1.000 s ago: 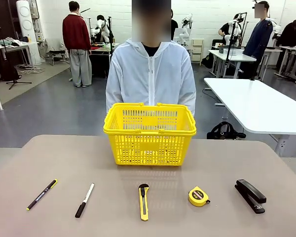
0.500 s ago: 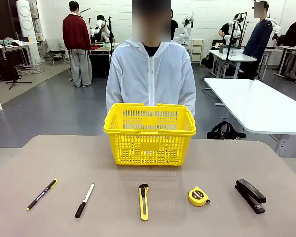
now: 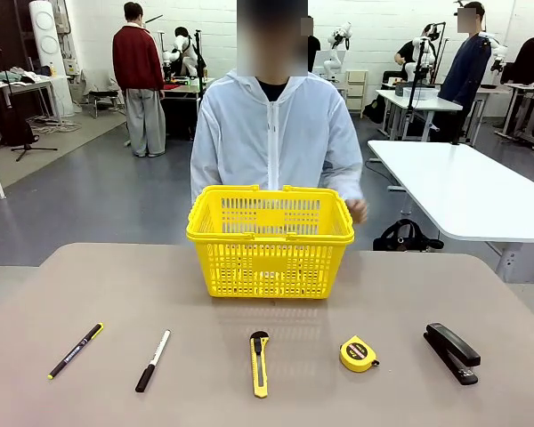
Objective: Place the items the person wants into the basket.
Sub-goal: Pick up the item the person points to and place it in the Market Basket.
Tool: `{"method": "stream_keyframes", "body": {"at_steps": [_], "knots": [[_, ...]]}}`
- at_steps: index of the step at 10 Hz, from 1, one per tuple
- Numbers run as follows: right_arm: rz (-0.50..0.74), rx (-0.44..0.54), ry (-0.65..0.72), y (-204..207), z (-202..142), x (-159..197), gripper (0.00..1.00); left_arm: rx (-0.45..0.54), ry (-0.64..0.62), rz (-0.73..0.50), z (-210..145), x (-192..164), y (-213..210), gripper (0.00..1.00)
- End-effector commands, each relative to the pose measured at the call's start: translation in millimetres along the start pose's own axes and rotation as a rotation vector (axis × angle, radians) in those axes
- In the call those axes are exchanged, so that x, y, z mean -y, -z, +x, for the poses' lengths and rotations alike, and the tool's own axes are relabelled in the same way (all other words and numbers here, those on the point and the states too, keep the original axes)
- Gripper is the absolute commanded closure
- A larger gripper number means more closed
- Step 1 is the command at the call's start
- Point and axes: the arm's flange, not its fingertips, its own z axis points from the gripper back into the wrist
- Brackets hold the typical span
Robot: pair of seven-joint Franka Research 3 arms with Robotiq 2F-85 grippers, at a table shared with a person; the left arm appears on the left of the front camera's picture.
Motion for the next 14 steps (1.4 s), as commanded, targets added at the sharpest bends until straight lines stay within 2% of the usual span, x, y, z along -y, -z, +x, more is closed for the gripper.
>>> {"method": "stream_keyframes", "body": {"at_steps": [1, 8, 11, 12, 14], "knots": [[0.012, 0.002, -0.005, 0.9, 1.7, -0.1, 0.00, -0.001, 0.003, -0.007, 1.0, 0.7, -0.5, 0.00], [0.000, 0.000, 0.000, 0.0, 0.0, 0.0, 0.00, -0.001, 0.003, -0.007, 1.0, 0.7, -0.5, 0.00], [-0.188, -0.322, 0.185, 97.9, 26.2, -4.7, 0.00, -0.001, 0.003, -0.007, 1.0, 0.7, -0.5, 0.00], [-0.237, -0.398, 0.215, 129.9, 29.2, -5.4, 0.00, -0.001, 0.003, -0.007, 1.0, 0.7, -0.5, 0.00], [-0.327, -0.468, 0.227, 183.7, 24.5, -2.4, 0.00, -0.001, 0.003, -0.007, 1.0, 0.7, -0.5, 0.00]]}}
